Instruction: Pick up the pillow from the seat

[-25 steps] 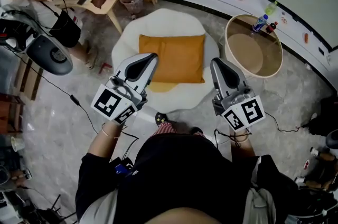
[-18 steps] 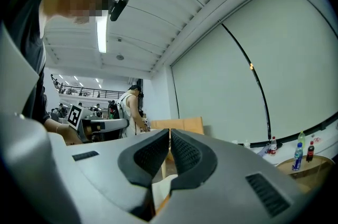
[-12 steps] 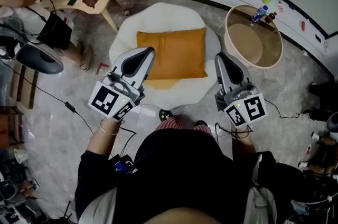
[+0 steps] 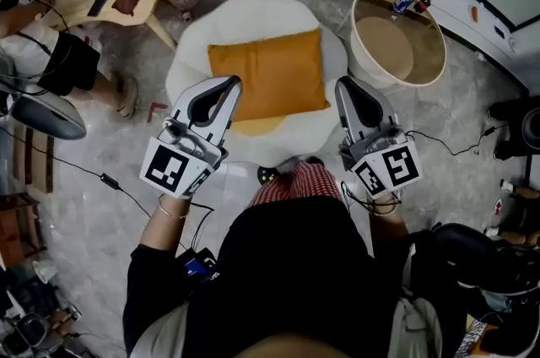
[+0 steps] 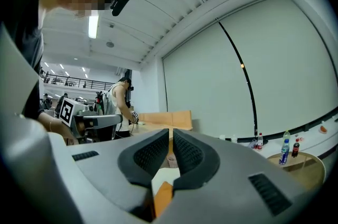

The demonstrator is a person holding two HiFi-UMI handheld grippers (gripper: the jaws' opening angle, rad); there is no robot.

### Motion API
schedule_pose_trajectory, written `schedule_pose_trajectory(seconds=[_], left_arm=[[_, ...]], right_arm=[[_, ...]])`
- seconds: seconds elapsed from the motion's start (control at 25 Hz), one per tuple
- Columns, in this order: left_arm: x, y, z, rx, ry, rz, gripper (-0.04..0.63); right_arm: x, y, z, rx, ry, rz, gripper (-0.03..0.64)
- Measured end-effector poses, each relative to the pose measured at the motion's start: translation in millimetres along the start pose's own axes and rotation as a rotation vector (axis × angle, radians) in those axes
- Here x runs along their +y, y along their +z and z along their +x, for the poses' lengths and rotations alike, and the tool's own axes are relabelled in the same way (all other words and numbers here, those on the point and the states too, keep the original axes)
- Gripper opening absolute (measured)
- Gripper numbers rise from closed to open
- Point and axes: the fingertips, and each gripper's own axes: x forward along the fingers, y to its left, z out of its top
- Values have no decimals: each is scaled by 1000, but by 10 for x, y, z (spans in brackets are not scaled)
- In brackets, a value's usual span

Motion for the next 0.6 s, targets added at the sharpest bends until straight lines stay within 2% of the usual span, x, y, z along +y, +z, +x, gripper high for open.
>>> schedule_pose_trajectory(seconds=[0.16, 0.6], left_arm=[[-5, -52, 32, -4, -8, -7, 11], [8, -198, 478, 17, -7, -35, 11]], right_arm=[[-101, -54, -68, -7, -46, 30, 23], [-632, -295, 65, 27, -86, 66, 25]])
